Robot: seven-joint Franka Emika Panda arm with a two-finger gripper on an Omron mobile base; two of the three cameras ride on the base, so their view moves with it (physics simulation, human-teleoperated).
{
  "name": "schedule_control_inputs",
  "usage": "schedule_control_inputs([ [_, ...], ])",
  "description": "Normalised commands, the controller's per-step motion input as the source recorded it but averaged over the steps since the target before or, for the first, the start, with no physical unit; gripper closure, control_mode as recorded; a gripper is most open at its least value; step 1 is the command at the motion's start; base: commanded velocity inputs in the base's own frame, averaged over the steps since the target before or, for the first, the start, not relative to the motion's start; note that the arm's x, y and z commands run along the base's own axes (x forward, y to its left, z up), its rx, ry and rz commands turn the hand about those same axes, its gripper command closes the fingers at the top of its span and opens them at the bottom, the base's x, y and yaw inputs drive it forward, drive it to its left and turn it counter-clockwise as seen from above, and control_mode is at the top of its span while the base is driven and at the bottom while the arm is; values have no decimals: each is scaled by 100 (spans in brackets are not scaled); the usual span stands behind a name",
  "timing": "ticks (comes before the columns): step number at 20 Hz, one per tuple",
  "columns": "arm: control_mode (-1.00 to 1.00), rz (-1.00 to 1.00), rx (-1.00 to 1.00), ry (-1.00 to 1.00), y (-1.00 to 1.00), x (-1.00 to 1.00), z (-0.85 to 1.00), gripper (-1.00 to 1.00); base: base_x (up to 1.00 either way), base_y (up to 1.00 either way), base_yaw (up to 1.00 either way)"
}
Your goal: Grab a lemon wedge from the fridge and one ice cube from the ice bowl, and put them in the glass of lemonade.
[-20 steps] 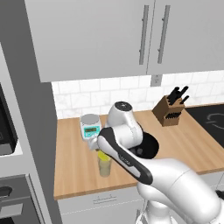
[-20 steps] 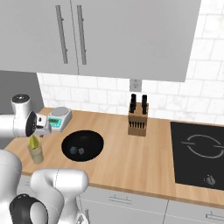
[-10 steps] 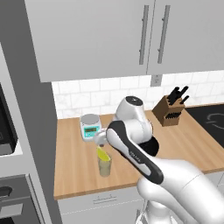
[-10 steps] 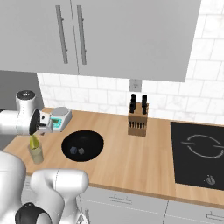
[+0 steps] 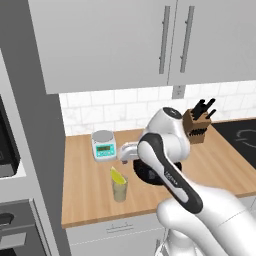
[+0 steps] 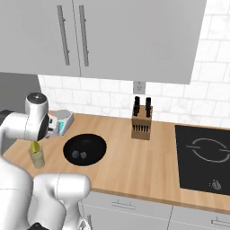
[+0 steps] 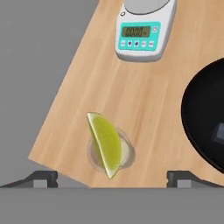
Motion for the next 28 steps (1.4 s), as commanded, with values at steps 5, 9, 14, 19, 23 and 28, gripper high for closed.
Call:
schedule_control_inputs([
  [5,-100,-1,-1,0,-36,1,12,-100,0,0,0],
  [9,-100,0,-46,24,-22,23,57,-100,0,0,0],
  [14,-100,0,-44,31,-40,4,18,-100,0,0,0],
  [19,-100,0,-3,11,-91,3,-48,-100,0,0,0],
  [23,-100,-2,0,10,-68,9,-76,-100,0,0,0],
  [28,-100,0,0,6,-12,20,-97,-100,0,0,0],
])
